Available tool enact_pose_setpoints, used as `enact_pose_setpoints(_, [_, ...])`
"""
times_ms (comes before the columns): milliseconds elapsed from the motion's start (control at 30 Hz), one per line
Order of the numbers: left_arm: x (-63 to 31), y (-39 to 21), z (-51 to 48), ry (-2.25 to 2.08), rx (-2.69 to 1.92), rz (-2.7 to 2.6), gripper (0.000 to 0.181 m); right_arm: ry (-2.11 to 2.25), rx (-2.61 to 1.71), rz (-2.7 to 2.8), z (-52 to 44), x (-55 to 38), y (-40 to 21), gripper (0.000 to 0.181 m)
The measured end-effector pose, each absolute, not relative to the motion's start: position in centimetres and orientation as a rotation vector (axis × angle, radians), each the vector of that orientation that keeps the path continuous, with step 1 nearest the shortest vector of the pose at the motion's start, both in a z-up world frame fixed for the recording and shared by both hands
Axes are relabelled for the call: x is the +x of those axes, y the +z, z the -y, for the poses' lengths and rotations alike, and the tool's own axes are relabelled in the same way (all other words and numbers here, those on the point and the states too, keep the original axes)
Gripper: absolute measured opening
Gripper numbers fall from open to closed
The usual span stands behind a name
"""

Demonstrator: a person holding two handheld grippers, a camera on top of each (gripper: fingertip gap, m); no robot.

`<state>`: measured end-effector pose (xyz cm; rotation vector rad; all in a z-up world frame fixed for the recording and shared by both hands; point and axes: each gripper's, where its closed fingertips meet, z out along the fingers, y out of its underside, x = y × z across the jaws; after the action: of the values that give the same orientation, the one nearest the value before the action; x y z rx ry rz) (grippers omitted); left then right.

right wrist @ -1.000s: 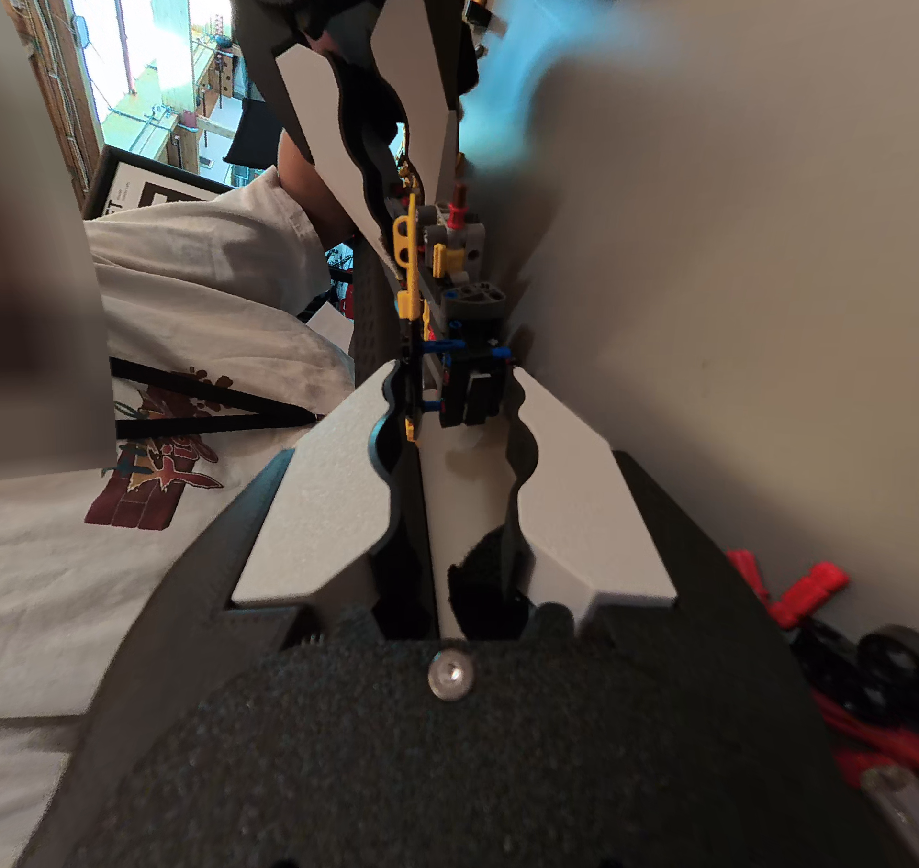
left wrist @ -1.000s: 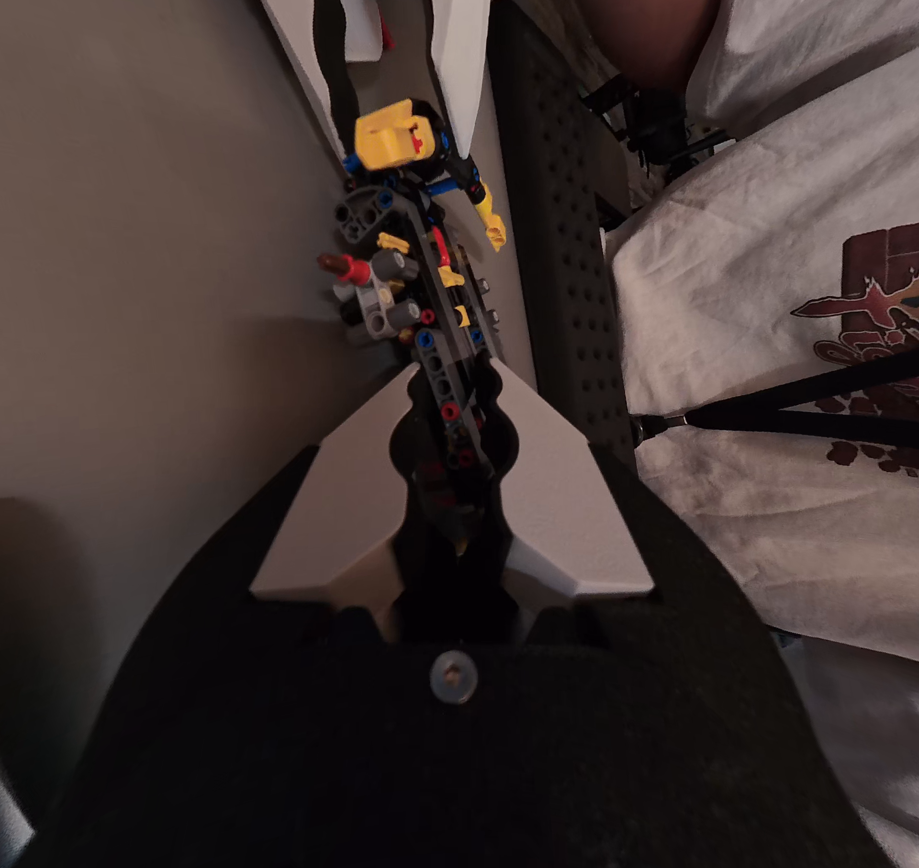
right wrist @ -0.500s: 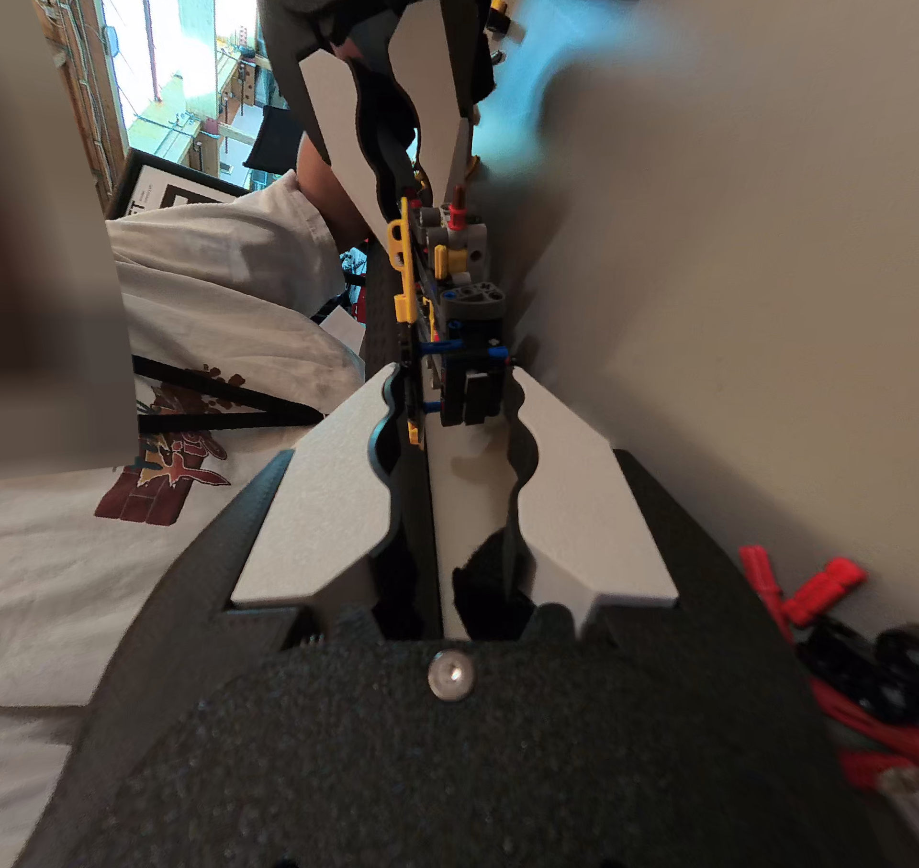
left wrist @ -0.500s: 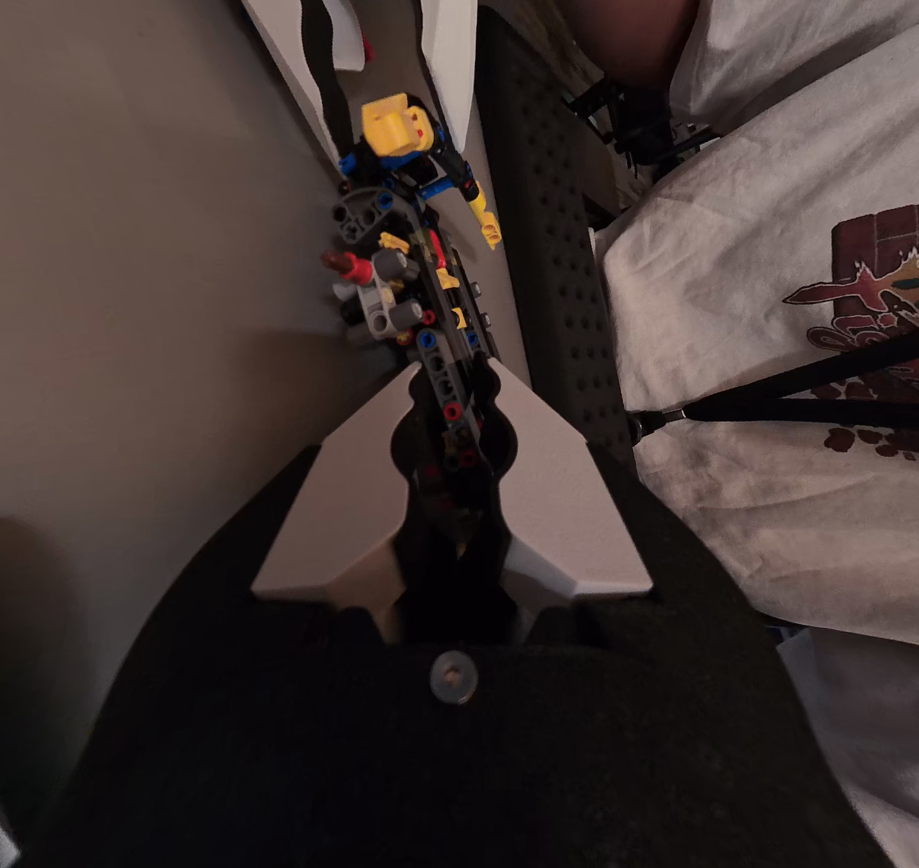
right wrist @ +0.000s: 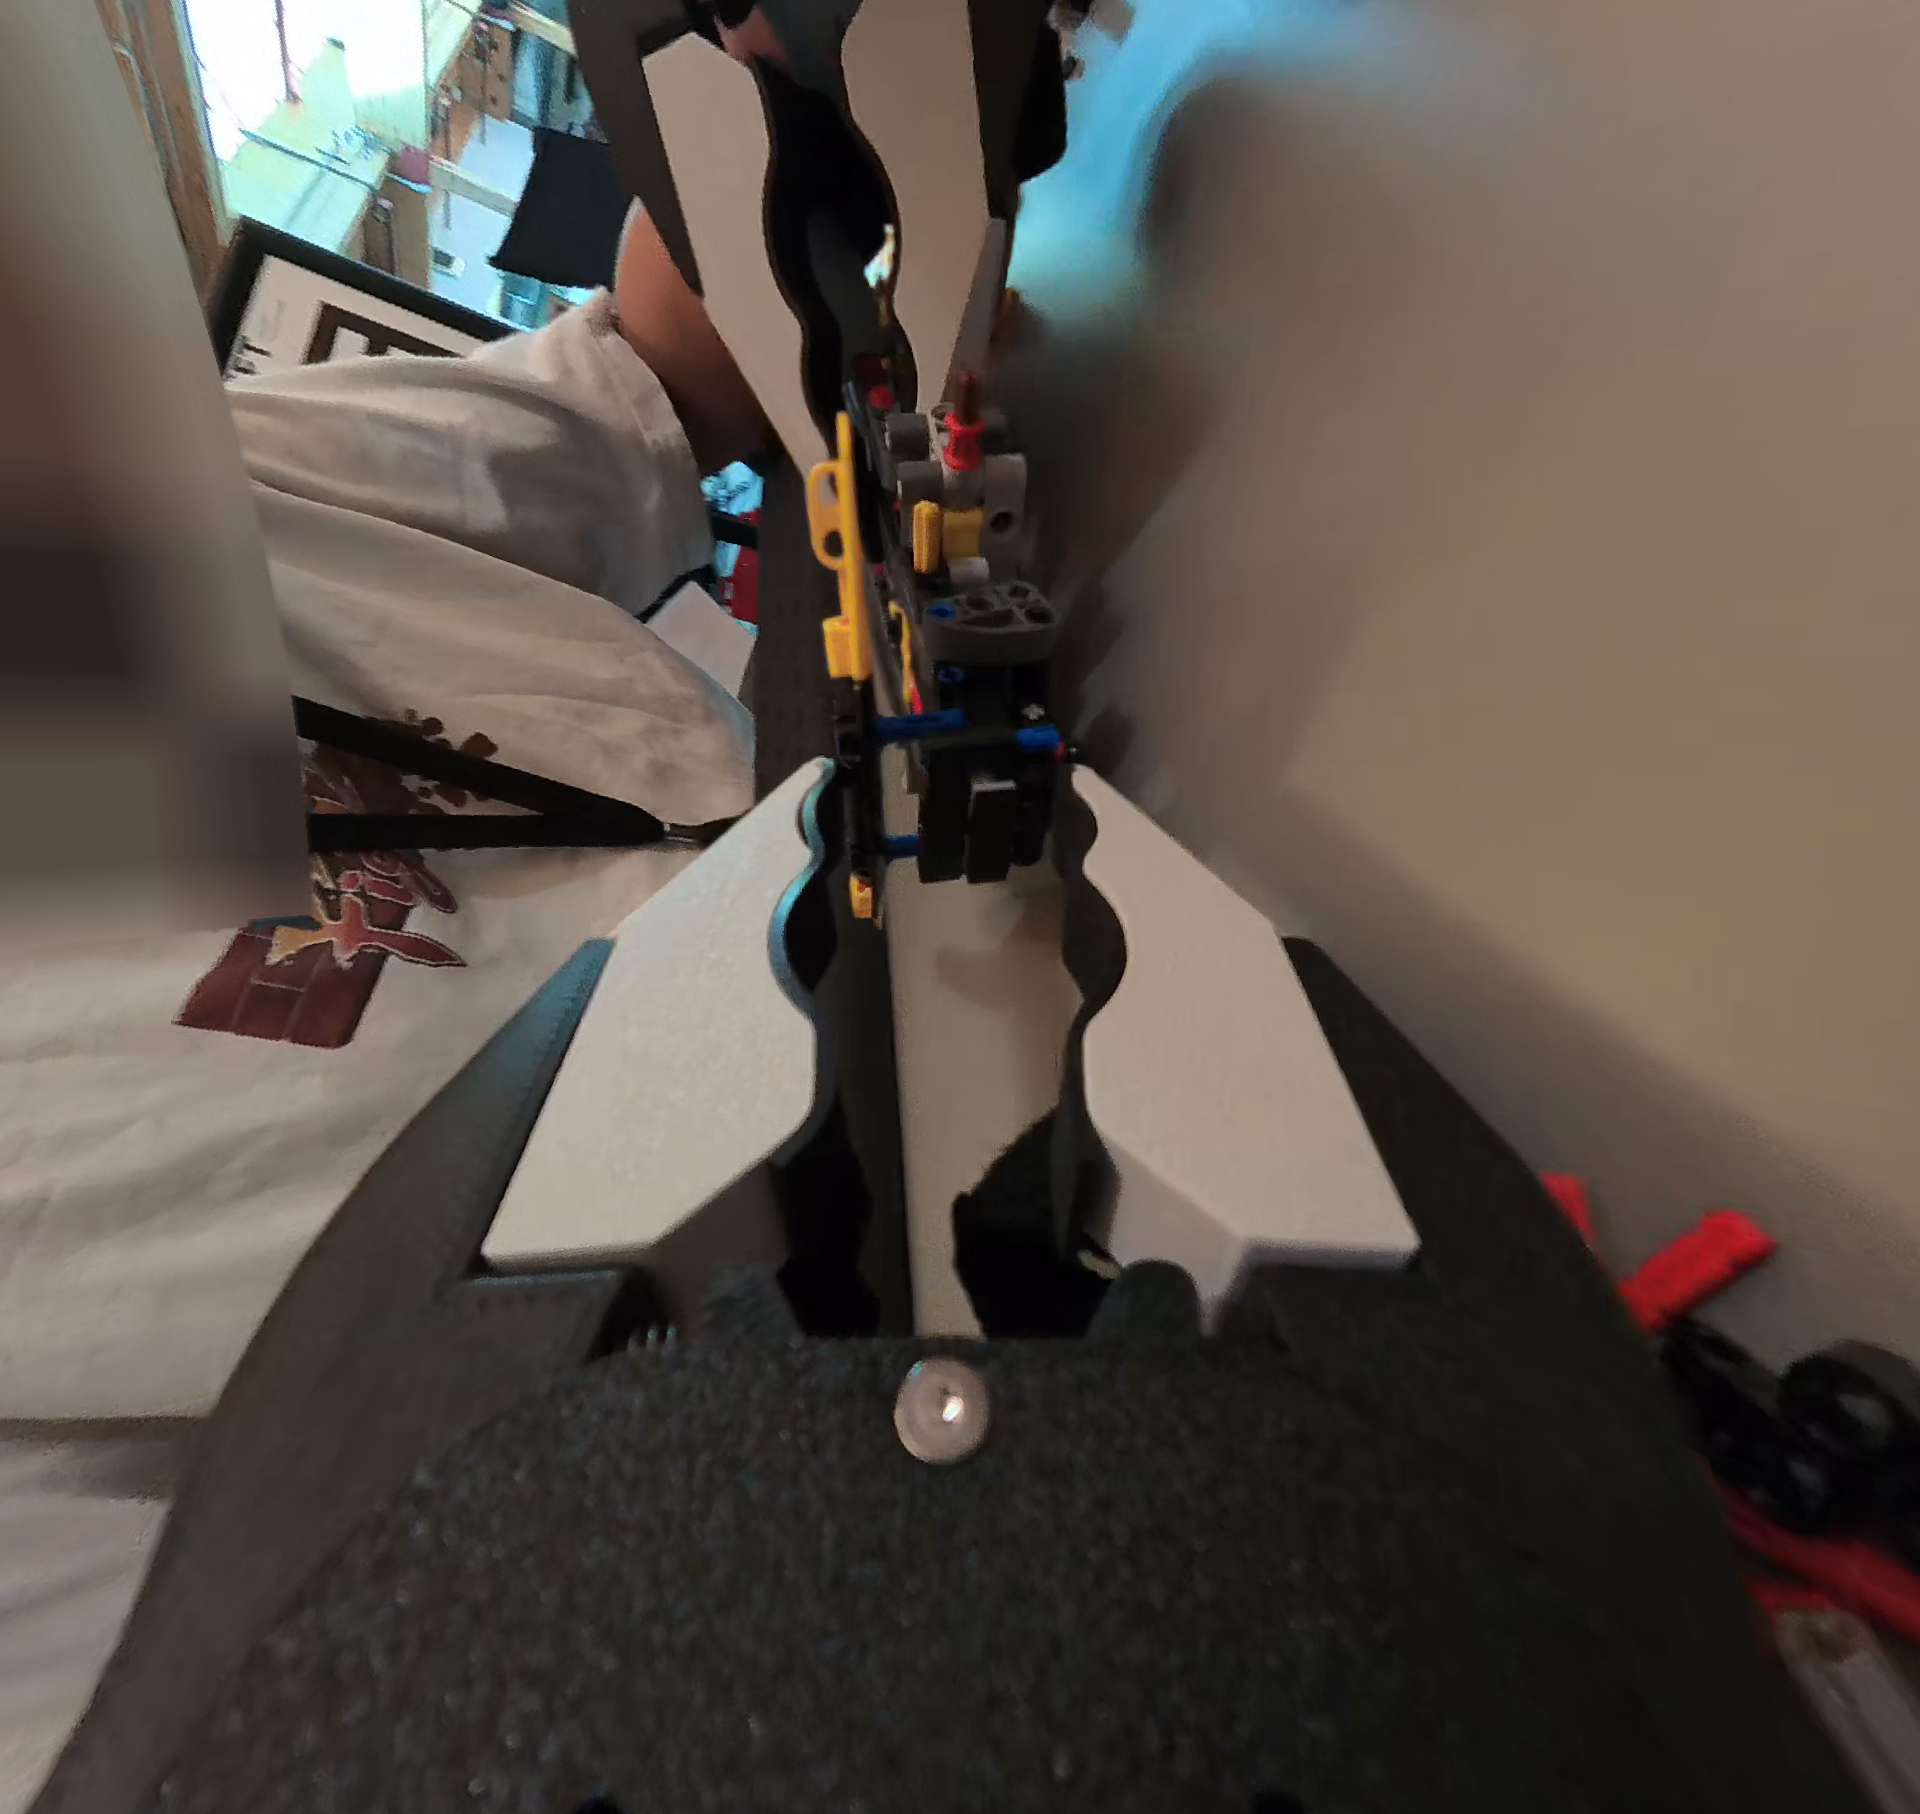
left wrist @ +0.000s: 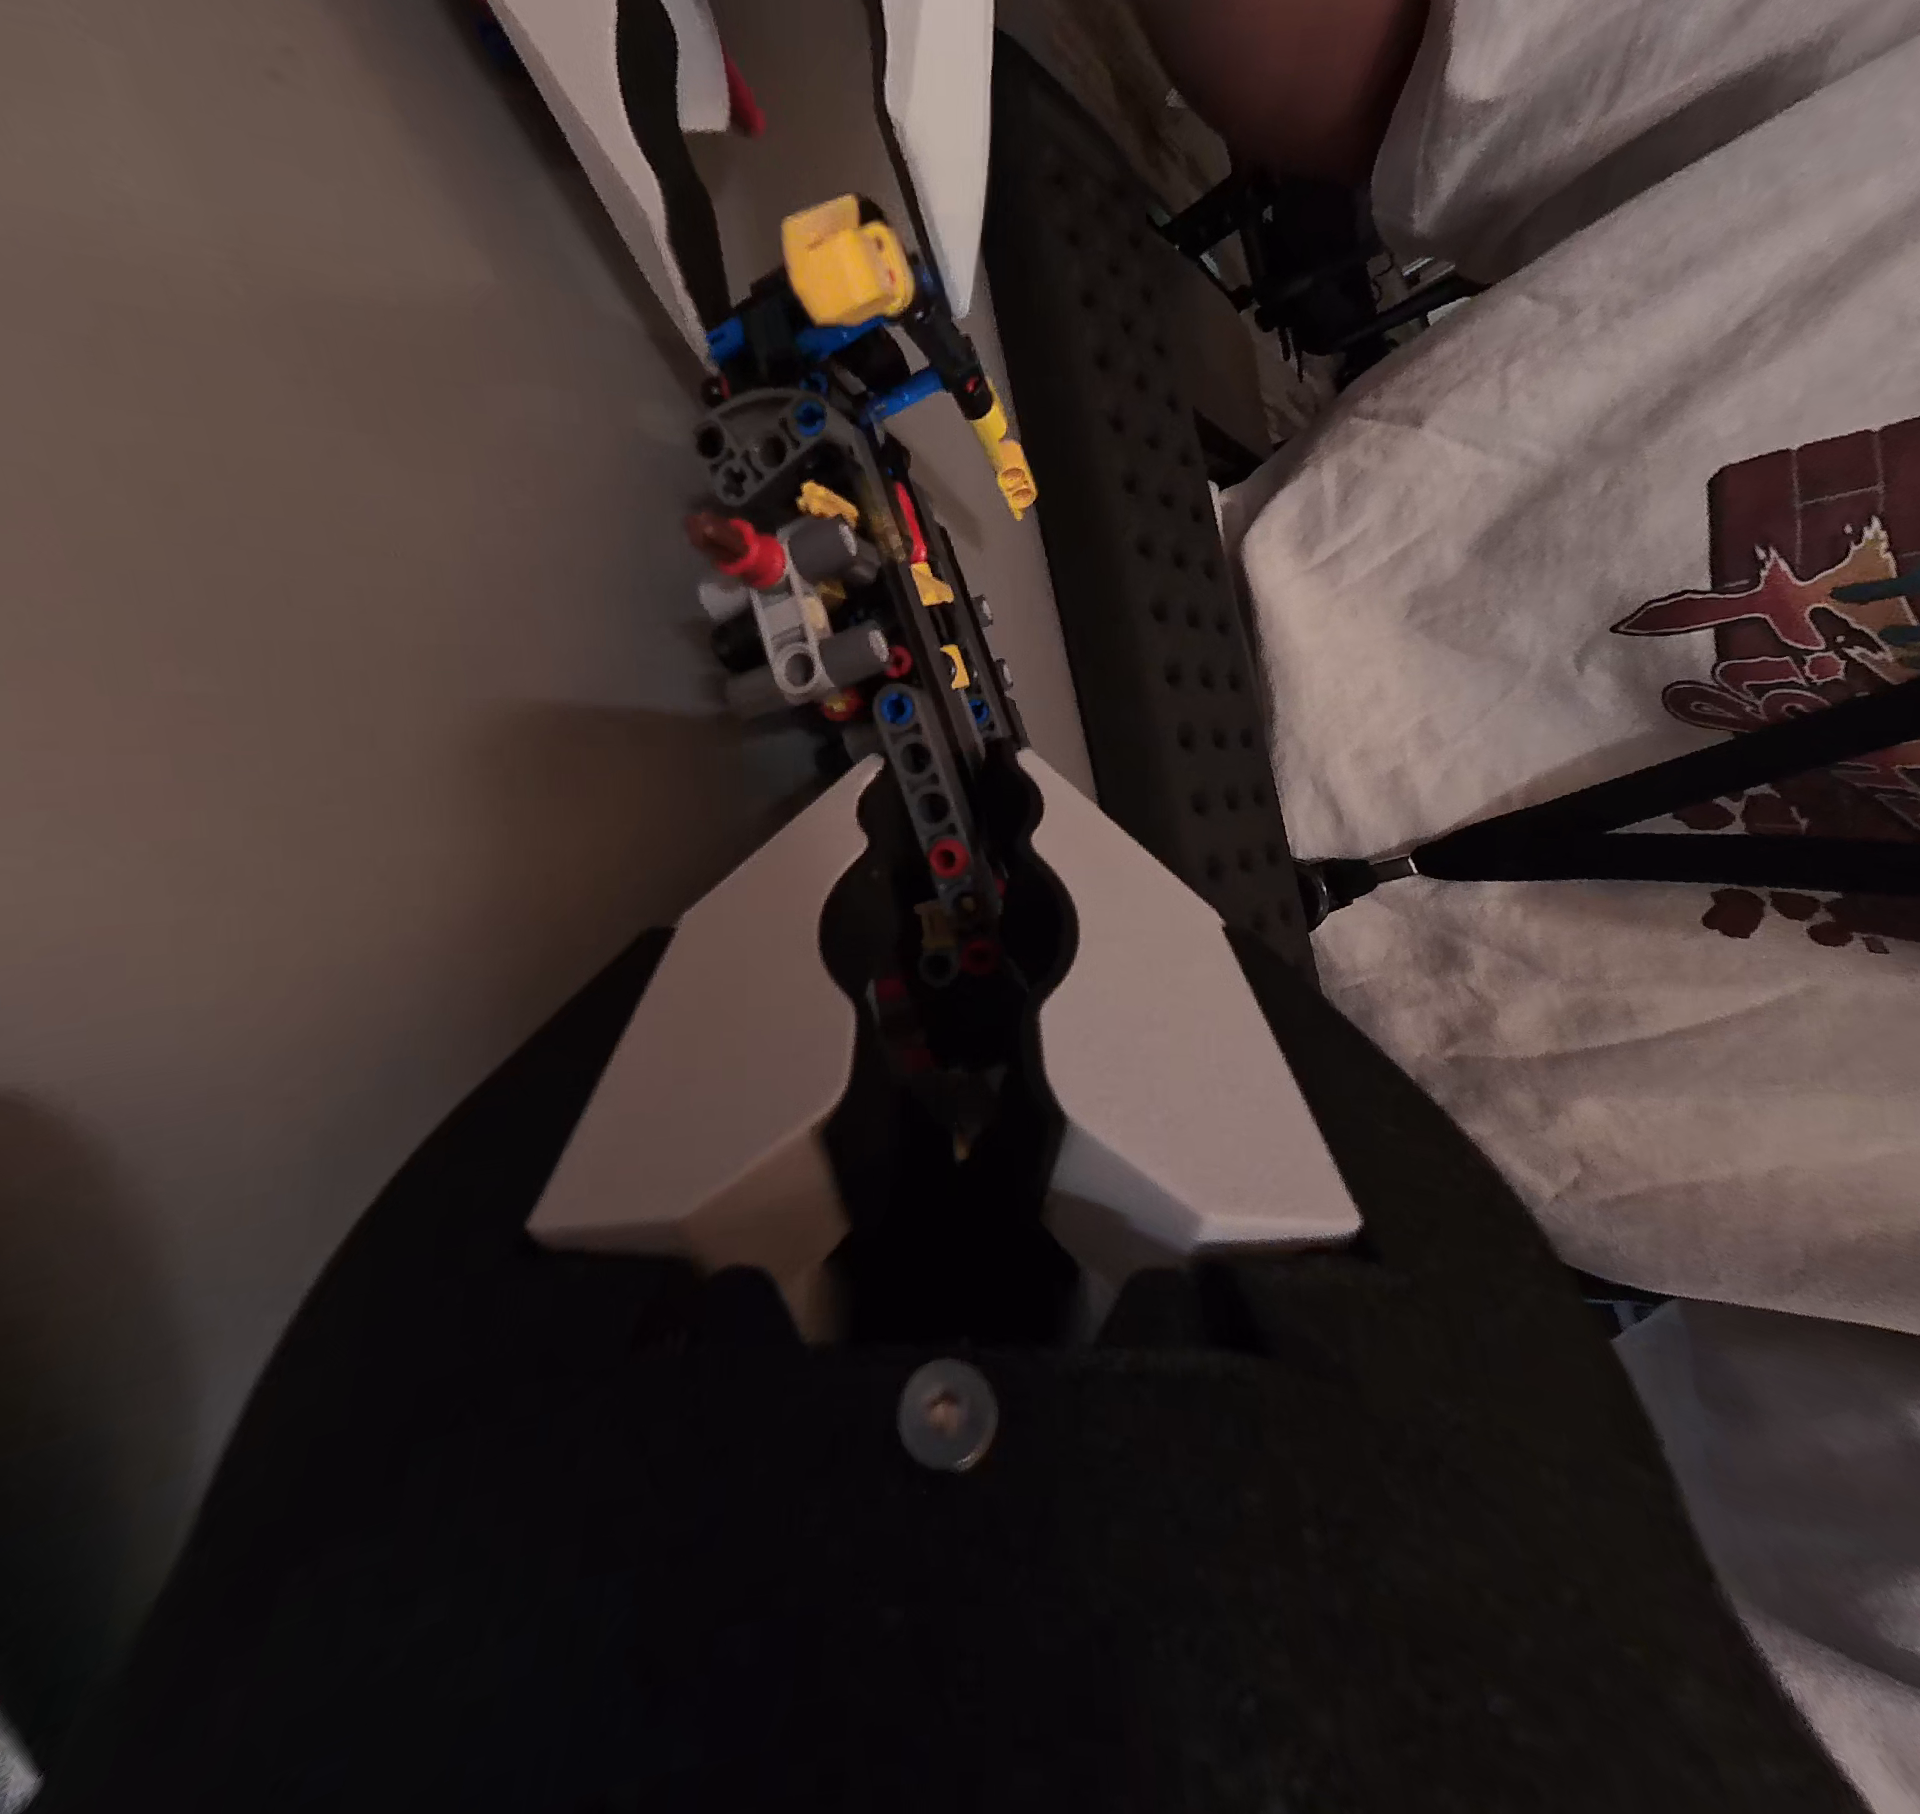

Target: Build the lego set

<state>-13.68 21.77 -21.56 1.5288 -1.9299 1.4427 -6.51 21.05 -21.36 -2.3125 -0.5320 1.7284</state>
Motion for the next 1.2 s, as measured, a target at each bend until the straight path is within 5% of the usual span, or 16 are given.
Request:
enact_pose_setpoints(367, [-13.6, -21.6, -22.2, 1.446, 1.560, 1.917, 0.012, 1.340, -2.322, 0.720, -22.7, -5.8, -21.6, 0.056])
enact_pose_setpoints(1200, [-13.4, -21.6, -21.9, 1.426, 1.582, 1.899, 0.012, 1.594, -2.354, 1.083, -21.7, -6.8, -21.1, 0.032])
